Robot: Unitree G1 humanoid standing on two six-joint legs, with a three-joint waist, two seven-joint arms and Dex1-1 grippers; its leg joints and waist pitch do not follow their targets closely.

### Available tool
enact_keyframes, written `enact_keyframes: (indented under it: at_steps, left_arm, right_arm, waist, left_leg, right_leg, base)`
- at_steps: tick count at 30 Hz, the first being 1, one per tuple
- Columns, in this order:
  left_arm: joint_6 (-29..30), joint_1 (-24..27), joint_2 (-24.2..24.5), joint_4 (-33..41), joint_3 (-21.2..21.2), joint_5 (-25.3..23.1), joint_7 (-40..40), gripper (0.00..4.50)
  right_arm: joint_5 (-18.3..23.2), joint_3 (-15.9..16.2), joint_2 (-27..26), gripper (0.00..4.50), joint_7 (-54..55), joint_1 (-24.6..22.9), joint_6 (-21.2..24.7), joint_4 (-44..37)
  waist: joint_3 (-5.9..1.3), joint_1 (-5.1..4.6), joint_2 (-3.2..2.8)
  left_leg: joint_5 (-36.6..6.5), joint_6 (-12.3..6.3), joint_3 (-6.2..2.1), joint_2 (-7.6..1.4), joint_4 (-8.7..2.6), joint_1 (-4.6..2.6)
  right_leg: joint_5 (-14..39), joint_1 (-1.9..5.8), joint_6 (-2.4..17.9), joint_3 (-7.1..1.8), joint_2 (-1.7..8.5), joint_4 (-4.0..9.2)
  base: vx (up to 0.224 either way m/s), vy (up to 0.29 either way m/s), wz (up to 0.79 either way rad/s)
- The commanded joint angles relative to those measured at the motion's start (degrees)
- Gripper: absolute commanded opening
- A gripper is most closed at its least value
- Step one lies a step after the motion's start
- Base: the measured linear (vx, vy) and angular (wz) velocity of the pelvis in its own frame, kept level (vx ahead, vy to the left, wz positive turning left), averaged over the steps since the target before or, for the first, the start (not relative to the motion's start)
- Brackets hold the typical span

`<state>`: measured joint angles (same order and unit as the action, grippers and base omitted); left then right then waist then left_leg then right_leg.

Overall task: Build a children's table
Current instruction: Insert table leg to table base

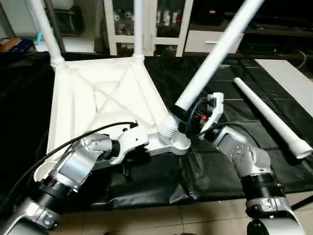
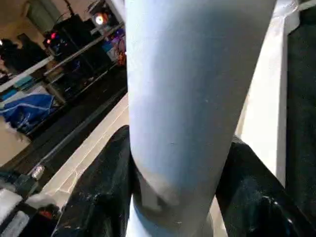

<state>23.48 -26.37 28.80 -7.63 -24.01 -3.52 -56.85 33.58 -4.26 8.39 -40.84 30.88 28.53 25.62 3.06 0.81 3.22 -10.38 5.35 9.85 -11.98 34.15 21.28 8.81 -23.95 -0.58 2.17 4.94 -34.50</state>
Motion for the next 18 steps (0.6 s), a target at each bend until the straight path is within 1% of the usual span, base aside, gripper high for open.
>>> enact_keyframes:
  at_steps: [1,2,3,5,6,7,8,9,10,11,12,13,14,15,16,17,18]
  left_arm:
    - [-0.13,1.31,-0.19,1.62,-1.01,0.80,-0.31,0.00]
    - [-0.05,1.49,-0.16,1.90,-0.96,0.74,-0.42,0.00]
    - [0.04,1.64,-0.13,2.11,-0.89,0.69,-0.54,0.00]
    - [0.08,1.71,0.06,2.23,-0.92,0.51,-0.63,0.00]
    - [0.41,1.72,0.19,2.40,-1.07,0.00,-0.67,0.00]
    - [0.58,1.72,0.29,2.47,-1.19,-0.33,-0.61,0.00]
    - [0.68,1.82,0.53,2.51,-1.31,-0.88,-0.38,0.00]
    - [1.15,2.10,1.24,2.54,-1.34,-1.46,-0.25,0.00]
    - [1.76,2.43,1.91,2.61,-1.19,-2.01,0.14,0.00]
    - [2.01,2.65,2.24,2.59,-1.02,-2.26,0.45,0.00]
    - [3.67,4.00,4.36,2.97,-0.02,-3.47,1.96,0.00]
    - [4.28,4.63,5.25,3.25,0.45,-3.92,2.57,0.00]
    - [4.62,5.06,5.81,3.42,0.74,-4.21,2.96,0.00]
    - [5.65,6.41,7.42,4.25,1.76,-4.64,3.46,0.00]
    - [6.23,7.68,8.66,4.76,2.65,-4.86,3.83,0.00]
    - [7.31,9.21,10.26,5.73,3.67,-5.07,3.91,0.00]
    - [8.33,10.95,12.24,6.97,4.58,-5.26,3.55,0.00]
  right_arm:
    - [-0.73,1.15,1.76,1.84,-3.00,0.81,0.10,0.93]
    - [-2.41,2.42,2.52,1.84,-4.34,0.74,-0.81,1.66]
    - [-3.88,3.35,3.28,1.84,-5.45,0.60,-1.54,2.30]
    - [-4.72,3.74,4.25,1.84,-6.23,0.21,-1.73,2.11]
    - [-4.58,3.54,5.20,1.84,-6.86,0.12,-1.64,1.98]
    - [-4.36,3.27,5.65,1.84,-7.05,0.03,-1.48,1.68]
    - [-3.97,2.67,6.17,1.84,-7.22,-0.10,-1.17,1.06]
    - [-3.48,1.76,6.82,1.84,-6.99,-0.36,-0.91,-0.12]
    - [-2.97,0.94,7.26,1.84,-6.72,-0.56,-0.67,-1.13]
    - [-2.74,0.60,7.41,1.84,-6.58,-0.67,-0.60,-1.59]
    - [-1.99,-0.94,7.88,1.84,-5.33,-1.24,-0.67,-3.86]
    - [-1.87,-1.39,7.93,1.84,-4.75,-1.52,-0.87,-4.72]
    - [-1.83,-1.64,7.94,1.84,-4.38,-1.73,-1.05,-5.24]
    - [-1.72,-2.16,7.67,1.84,-3.52,-2.33,-1.67,-6.67]
    - [-1.85,-2.43,7.19,1.84,-2.85,-2.93,-2.47,-7.63]
    - [-2.00,-2.59,6.64,1.84,-2.20,-3.55,-3.19,-8.61]
    - [-2.38,-2.55,6.04,1.84,-1.33,-4.22,-4.00,-9.66]
  waist:
    - [-3.18,-0.26,0.52]
    - [-3.09,-0.15,0.40]
    - [-3.04,-0.21,0.40]
    - [-3.01,-0.19,0.46]
    - [-3.20,-0.26,1.26]
    - [-3.12,0.01,0.85]
    - [-3.04,-0.06,0.80]
    - [-3.25,0.01,0.94]
    - [-3.45,0.06,0.60]
    - [-3.40,0.02,0.73]
    - [-3.76,0.08,0.15]
    - [-3.86,0.02,-0.04]
    - [-3.87,-0.09,-0.13]
    - [-3.81,-0.15,-1.32]
    - [-3.71,-0.65,-1.81]
    - [-3.77,-0.93,-1.73]
    - [-3.64,-1.52,-1.55]
  left_leg:
    - [-12.13,-1.17,0.52,-0.61,-4.32,-0.36]
    - [-12.11,-1.26,0.53,-0.59,-4.30,-0.38]
    - [-12.12,-1.34,0.57,-0.59,-4.29,-0.35]
    - [-12.44,-1.49,0.62,-0.58,-4.25,-0.39]
    - [-12.18,-1.72,0.69,-0.63,-4.20,-0.38]
    - [-11.74,-1.85,0.65,-0.69,-4.22,-0.50]
    - [-11.82,-1.86,0.65,-0.69,-4.25,-0.44]
    - [-11.54,-1.70,0.63,-0.73,-4.23,-0.47]
    - [-11.28,-1.37,0.58,-0.75,-4.23,-0.52]
    - [-11.22,-1.24,0.59,-0.74,-4.27,-0.47]
    - [-11.16,-0.86,0.59,-0.68,-4.18,-0.54]
    - [-11.36,-0.47,0.58,-0.72,-4.19,-0.59]
    - [-11.22,-0.33,0.46,-0.69,-4.28,-0.35]
    - [-12.53,0.29,0.20,-0.56,-4.44,-0.46]
    - [-14.79,0.79,0.00,-0.41,-4.58,-0.20]
    - [-15.86,1.11,-0.10,-0.44,-4.67,-0.07]
    - [-17.36,1.41,-0.47,-0.23,-4.95,0.55]
  right_leg:
    - [17.05,2.23,10.37,-1.29,1.61,3.69]
    - [17.32,2.21,10.37,-1.28,1.69,3.70]
    - [17.46,2.19,10.35,-1.32,1.72,3.75]
    - [18.07,2.12,10.15,-1.37,1.78,3.84]
    - [18.36,2.27,10.02,-1.33,1.79,3.89]
    - [18.45,2.17,10.06,-1.38,1.90,3.79]
    - [18.62,2.10,10.01,-1.38,1.88,3.84]
    - [18.70,2.22,9.87,-1.33,1.90,3.77]
    - [18.11,2.33,9.87,-1.31,1.86,3.67]
    - [17.92,2.33,9.77,-1.28,1.74,3.69]
    - [16.91,2.47,10.01,-1.32,1.79,3.58]
    - [15.74,2.43,10.19,-1.30,1.68,3.50]
    - [15.13,2.66,10.29,-1.26,1.68,3.31]
    - [15.44,2.60,10.53,-1.16,1.60,3.24]
    - [16.55,2.77,10.37,-1.07,1.53,3.42]
    - [17.06,2.92,10.20,-0.99,1.56,3.62]
    - [19.53,3.32,9.35,-0.72,1.54,3.61]
  base:
    - [0.000,0.000,0.00]
    - [0.000,0.000,0.00]
    - [0.000,0.000,0.00]
    - [0.000,0.000,0.00]
    - [0.000,0.000,0.00]
    - [0.000,0.000,0.00]
    - [0.000,0.000,0.00]
    - [0.000,0.000,0.00]
    - [0.000,0.000,0.00]
    - [0.000,0.000,0.00]
    - [0.000,0.000,0.00]
    - [0.000,0.000,0.00]
    - [0.000,0.000,0.00]
    - [0.000,0.000,0.00]
    - [0.000,0.000,0.00]
    - [0.000,0.000,0.00]
    - [-0.019,-0.005,-0.20]
